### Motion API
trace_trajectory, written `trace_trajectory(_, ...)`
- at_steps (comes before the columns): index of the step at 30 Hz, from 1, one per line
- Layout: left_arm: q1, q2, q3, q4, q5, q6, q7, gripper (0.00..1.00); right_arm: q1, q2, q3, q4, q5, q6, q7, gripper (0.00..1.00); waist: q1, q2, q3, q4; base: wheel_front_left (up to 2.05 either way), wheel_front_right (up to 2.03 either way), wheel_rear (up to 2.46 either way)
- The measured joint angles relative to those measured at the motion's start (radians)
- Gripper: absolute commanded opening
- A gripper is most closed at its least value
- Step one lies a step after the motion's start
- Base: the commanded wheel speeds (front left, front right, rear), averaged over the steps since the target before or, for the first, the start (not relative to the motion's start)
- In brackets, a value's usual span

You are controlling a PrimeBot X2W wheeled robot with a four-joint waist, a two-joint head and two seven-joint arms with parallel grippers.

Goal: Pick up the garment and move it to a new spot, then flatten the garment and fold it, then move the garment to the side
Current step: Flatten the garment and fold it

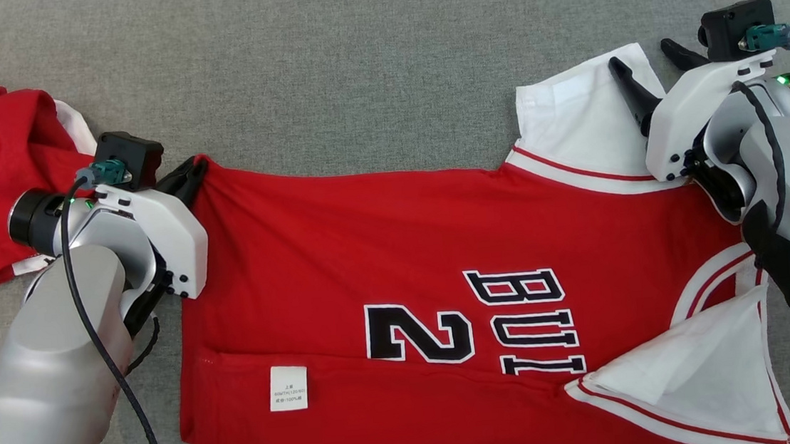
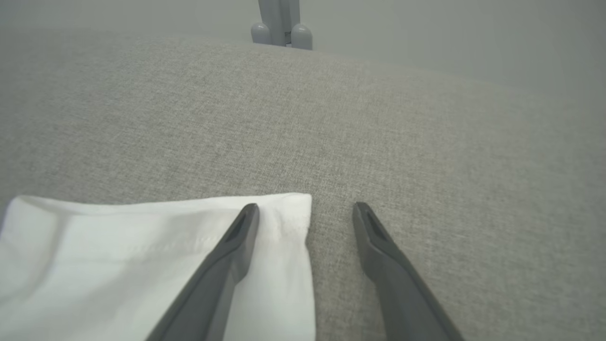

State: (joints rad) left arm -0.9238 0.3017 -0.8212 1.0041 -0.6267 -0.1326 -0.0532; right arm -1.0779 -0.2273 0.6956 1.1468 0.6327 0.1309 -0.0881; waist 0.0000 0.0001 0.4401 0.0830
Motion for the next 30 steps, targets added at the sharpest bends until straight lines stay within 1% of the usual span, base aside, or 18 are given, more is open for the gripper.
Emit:
trace_trajectory(5, -0.012, -0.006, -0.012, 0.014, -0.006, -0.002, -0.009, 0.0, -0.021, -0.002, 0.042, 0.018, 0.039, 0.0, -0.001, 1.0, 0.0, 0.0, 0.007, 0.004, 0.0, 0.0, 0.0)
trace_trajectory(6, -0.014, -0.007, -0.014, 0.017, -0.008, -0.002, -0.009, 0.0, -0.024, -0.002, 0.052, 0.02, 0.045, 0.0, -0.002, 0.97, 0.0, 0.0, 0.008, 0.004, 0.0, 0.0, 0.0)
trace_trajectory(7, -0.016, -0.008, -0.017, 0.02, -0.009, -0.002, -0.011, 0.0, -0.027, -0.003, 0.059, 0.021, 0.051, 0.0, -0.003, 0.39, 0.0, 0.0, 0.009, 0.005, 0.0, 0.0, 0.0)
trace_trajectory(8, -0.019, -0.009, -0.019, 0.023, -0.011, -0.002, -0.013, 0.0, -0.029, -0.002, 0.068, 0.021, 0.058, 0.0, -0.004, 0.06, 0.0, 0.0, 0.009, 0.005, 0.0, 0.0, 0.0)
trace_trajectory(9, -0.02, -0.01, -0.022, 0.026, -0.013, -0.002, -0.014, 0.0, -0.029, -0.002, 0.078, 0.019, 0.067, 0.0, -0.005, 0.0, 0.0, 0.0, 0.009, 0.005, 0.0, 0.0, 0.0)
trace_trajectory(13, -0.023, -0.012, -0.032, 0.035, -0.025, -0.002, -0.019, 0.0, -0.029, -0.004, 0.112, 0.007, 0.106, 0.0, -0.015, 0.0, 0.0, 0.0, 0.006, 0.003, 0.0, 0.0, 0.0)
trace_trajectory(20, -0.021, -0.012, -0.055, 0.053, -0.044, -0.001, -0.027, 0.0, -0.027, -0.023, 0.177, -0.011, 0.143, 0.0, -0.092, 0.0, 0.0, 0.0, -0.015, -0.006, 0.0, 0.0, 0.0)
trace_trajectory(26, 0.006, -0.011, -0.072, 0.069, -0.063, 0.002, -0.035, 0.0, 0.005, -0.035, 0.232, -0.044, 0.179, 0.0, -0.148, 0.0, 0.0, 0.0, -0.058, -0.02, 0.0, 0.0, 0.0)
trace_trajectory(30, 0.036, -0.006, -0.086, 0.078, -0.077, 0.002, -0.042, 0.0, 0.043, -0.045, 0.271, -0.082, 0.204, 0.0, -0.164, 0.0, 0.0, 0.0, -0.097, -0.033, 0.0, 0.0, 0.0)
